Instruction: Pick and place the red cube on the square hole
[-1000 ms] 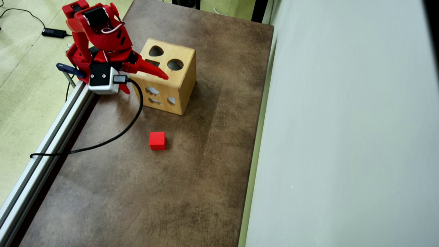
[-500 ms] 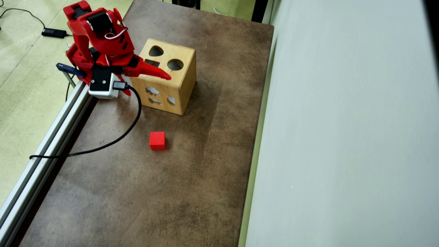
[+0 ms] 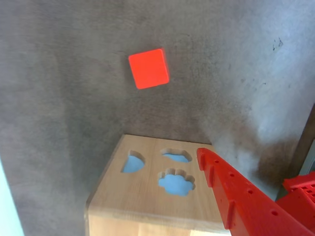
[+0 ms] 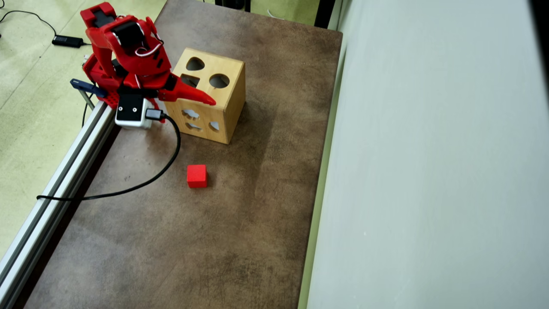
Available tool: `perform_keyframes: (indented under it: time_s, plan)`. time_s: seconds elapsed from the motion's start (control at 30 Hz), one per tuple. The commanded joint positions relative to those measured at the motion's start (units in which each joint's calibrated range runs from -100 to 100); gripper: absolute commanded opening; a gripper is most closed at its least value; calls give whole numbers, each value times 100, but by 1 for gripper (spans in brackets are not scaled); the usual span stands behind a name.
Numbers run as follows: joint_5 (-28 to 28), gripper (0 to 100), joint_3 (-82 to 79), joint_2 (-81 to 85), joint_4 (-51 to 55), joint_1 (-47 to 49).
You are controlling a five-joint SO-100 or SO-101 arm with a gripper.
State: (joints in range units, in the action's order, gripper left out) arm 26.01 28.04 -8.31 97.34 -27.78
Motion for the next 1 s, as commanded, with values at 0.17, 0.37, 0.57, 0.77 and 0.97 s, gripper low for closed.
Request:
perform_keyframes:
  time_s: [0.17,0.37,0.57,0.77,0.97]
  plan:
    - [29,63,121,-702,25,-16]
    - [29,63,130,-1059,25,-23]
    - [39,63,193,-1373,17,-23]
    - [327,63,202,-1492,17,-38]
    - [400,63,211,-1705,9,-38]
